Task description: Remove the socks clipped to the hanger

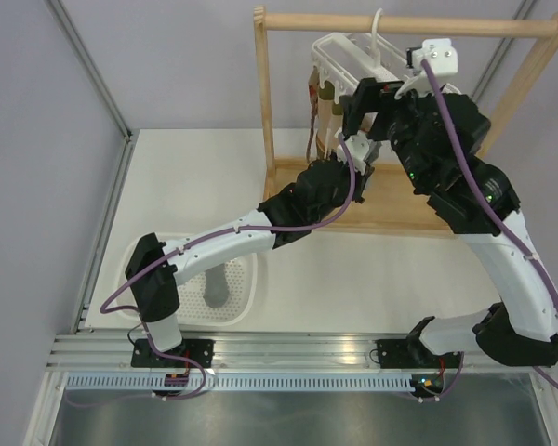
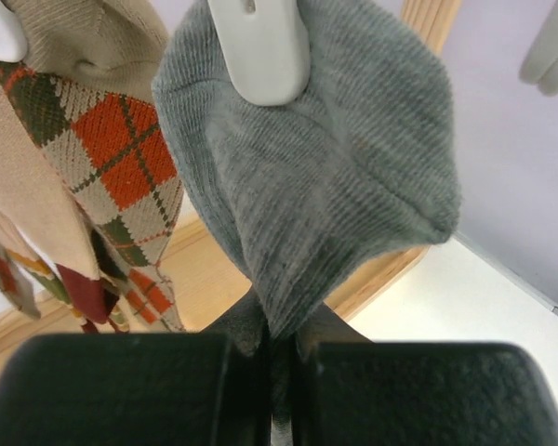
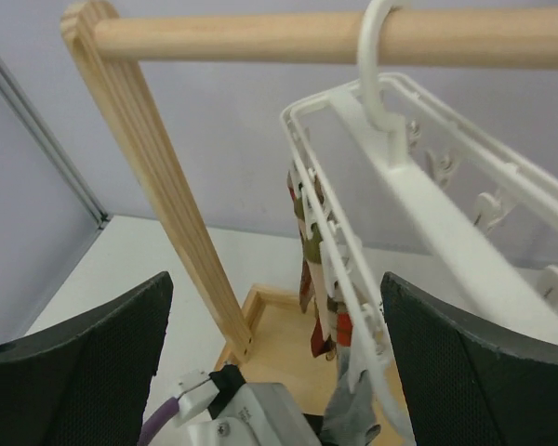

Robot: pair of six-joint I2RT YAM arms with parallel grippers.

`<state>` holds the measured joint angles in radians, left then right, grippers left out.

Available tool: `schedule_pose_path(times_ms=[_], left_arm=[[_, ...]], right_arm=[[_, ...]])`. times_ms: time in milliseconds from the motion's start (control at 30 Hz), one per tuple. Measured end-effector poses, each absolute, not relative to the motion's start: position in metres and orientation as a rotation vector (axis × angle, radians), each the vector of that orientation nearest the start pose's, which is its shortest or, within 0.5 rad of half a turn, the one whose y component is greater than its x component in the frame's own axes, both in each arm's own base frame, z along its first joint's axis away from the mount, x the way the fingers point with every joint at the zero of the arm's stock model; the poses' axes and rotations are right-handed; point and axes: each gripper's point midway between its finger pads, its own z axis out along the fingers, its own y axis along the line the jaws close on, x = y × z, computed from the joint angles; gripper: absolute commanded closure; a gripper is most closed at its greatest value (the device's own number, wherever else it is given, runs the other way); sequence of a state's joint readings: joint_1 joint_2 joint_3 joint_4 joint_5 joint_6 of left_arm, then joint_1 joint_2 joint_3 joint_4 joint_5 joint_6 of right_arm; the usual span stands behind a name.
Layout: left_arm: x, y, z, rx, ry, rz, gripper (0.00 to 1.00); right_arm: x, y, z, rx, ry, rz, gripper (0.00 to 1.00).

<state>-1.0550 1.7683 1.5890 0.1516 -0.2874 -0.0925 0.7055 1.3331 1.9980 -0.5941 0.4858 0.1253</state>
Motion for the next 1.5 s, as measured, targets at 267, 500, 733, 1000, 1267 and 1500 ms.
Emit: schedule_pose_path(times_ms=[267, 500, 733, 1000, 1267, 1500], left_arm=[[0.321, -0.461, 0.325, 0.538, 1.571, -0.632, 0.98], [0.317, -0.451, 0.309, 0.553, 1.597, -0.609, 0.98], [0.309, -0.446, 0.294, 0.596, 1.617, -0.591, 0.98], [0.301, -0.444, 0.289, 0.647, 1.609, -0.587, 0.98], [0.299, -0.442, 0.289, 0.649, 1.597, -0.597, 0.98], [0.296, -0.439, 0.287, 0.658, 1.597, -0.604, 0.98]], right_arm=[[0.319, 0.202, 0.484, -0.072, 1.632, 0.251, 0.04], [0.310, 0.192, 0.467, 0.001, 1.651, 0.269, 0.04], [0.303, 0.190, 0.451, 0.068, 1.652, 0.334, 0.04], [0.295, 0.186, 0.445, 0.128, 1.638, 0.385, 0.03], [0.294, 0.185, 0.446, 0.155, 1.637, 0.397, 0.03], [0.293, 0.186, 0.446, 0.192, 1.633, 0.416, 0.02]])
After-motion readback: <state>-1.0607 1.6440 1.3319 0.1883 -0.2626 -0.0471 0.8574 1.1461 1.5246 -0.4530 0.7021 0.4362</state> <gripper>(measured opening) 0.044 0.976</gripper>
